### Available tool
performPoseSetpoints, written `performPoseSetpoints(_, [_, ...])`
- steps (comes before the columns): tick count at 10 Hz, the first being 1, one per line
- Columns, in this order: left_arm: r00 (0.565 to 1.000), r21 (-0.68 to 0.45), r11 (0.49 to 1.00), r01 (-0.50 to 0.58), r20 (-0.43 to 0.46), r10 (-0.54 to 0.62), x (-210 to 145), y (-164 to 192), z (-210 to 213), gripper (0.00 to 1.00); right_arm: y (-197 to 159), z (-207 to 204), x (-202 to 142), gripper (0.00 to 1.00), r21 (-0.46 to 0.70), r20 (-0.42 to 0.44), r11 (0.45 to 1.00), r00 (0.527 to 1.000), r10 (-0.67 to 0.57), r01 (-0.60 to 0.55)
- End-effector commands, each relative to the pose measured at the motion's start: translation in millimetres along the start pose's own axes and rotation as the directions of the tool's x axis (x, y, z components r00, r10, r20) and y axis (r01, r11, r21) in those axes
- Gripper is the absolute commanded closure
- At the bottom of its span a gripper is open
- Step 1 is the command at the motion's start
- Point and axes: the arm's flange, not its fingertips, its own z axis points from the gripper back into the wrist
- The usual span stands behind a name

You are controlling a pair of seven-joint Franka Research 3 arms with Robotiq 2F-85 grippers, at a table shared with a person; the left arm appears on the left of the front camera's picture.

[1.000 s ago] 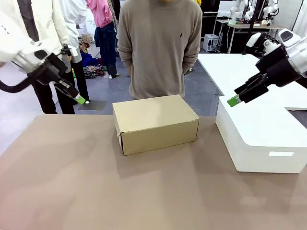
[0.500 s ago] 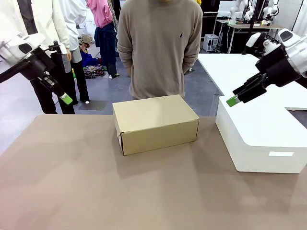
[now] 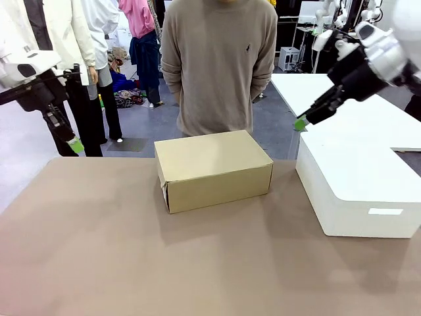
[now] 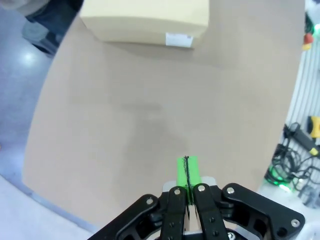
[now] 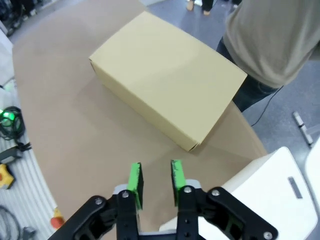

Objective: Pack the shoes into the box.
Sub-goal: Press down on the lid of the Shoes Box.

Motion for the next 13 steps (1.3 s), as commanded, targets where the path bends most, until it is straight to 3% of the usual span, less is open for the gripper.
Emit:
performPoseSetpoints(1, [0.999, 0.040, 0.999, 0.005, -0.041, -0.003, -6, -8, 4, 1.00, -13, -15, 37, 1.00, -0.007, -0.071, 0.999, 0.996, 0.053, -0.054])
performPoseSetpoints(5, [1.000, 0.076, 0.997, -0.026, -0.015, 0.028, 0, -11, -5, 1.00, -26, -55, 101, 1.00, -0.013, -0.172, 0.992, 0.978, 0.120, -0.124])
performPoseSetpoints(7, [0.999, 0.058, 0.997, -0.041, -0.006, 0.042, 6, -10, -12, 0.62, -32, -68, 115, 1.00, -0.036, -0.215, 0.989, 0.967, 0.136, -0.147])
performPoseSetpoints(8, [0.999, 0.062, 0.997, -0.046, -0.019, 0.047, 11, -8, -17, 0.43, -22, -66, 96, 1.00, -0.005, -0.144, 0.989, 0.979, 0.146, -0.148])
performPoseSetpoints(10, [0.998, 0.070, 0.997, -0.039, -0.050, 0.043, 20, -5, -23, 0.05, -22, -66, 96, 1.00, -0.005, -0.144, 0.989, 0.979, 0.146, -0.148])
performPoseSetpoints(11, [0.997, 0.081, 0.996, -0.038, -0.069, 0.044, 22, -2, -25, 0.00, -22, -66, 96, 1.00, -0.005, -0.144, 0.989, 0.979, 0.146, -0.148])
performPoseSetpoints(13, [0.995, 0.093, 0.995, -0.038, -0.083, 0.046, 23, 0, -22, 0.00, -22, -66, 96, 1.00, -0.005, -0.144, 0.989, 0.979, 0.146, -0.148])
